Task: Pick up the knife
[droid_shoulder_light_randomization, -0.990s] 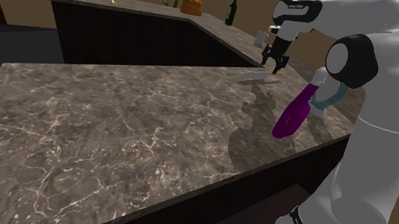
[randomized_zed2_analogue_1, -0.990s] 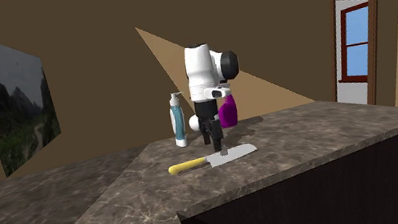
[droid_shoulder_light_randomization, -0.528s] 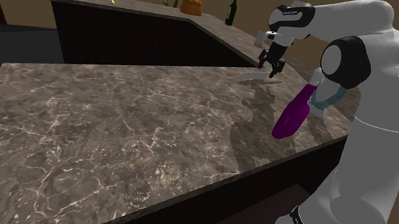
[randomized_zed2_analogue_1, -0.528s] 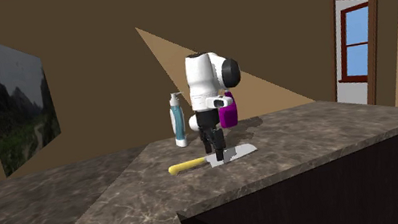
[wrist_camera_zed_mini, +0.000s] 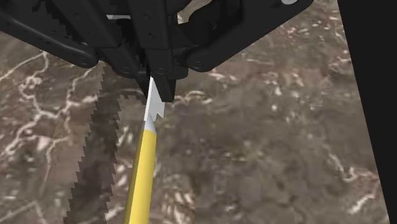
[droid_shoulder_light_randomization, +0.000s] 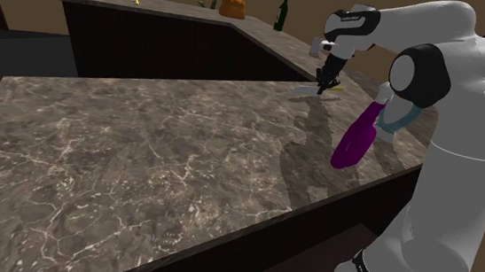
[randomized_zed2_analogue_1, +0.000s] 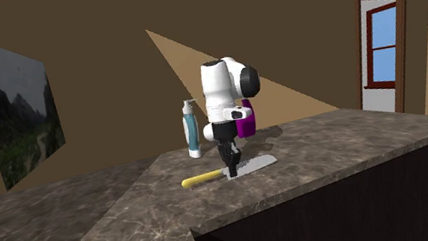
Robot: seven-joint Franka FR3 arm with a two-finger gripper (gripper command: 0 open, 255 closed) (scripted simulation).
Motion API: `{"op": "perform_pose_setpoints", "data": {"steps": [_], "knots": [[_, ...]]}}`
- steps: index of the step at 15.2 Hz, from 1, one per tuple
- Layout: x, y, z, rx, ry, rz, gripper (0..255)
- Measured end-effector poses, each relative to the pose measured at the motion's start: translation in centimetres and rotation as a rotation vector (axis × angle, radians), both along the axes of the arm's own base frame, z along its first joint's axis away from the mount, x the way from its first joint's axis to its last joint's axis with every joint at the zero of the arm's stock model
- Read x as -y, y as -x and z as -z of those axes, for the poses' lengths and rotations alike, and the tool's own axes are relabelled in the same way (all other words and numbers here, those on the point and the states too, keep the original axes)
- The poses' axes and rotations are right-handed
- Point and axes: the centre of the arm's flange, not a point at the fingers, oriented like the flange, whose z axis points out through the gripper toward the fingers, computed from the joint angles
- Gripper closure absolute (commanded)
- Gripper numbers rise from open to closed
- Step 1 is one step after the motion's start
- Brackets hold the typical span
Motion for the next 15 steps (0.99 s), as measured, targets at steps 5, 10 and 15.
{"op": "perform_pose_setpoints", "data": {"steps": [5, 10, 15], "knots": [[0.1, 0.1, -0.5, -0.001, 0.000, 0.000, 255], [0.1, 0.1, -2.9, -0.003, 0.000, -0.001, 255], [0.0, 0.0, -5.4, -0.003, 0.000, -0.003, 255]]}}
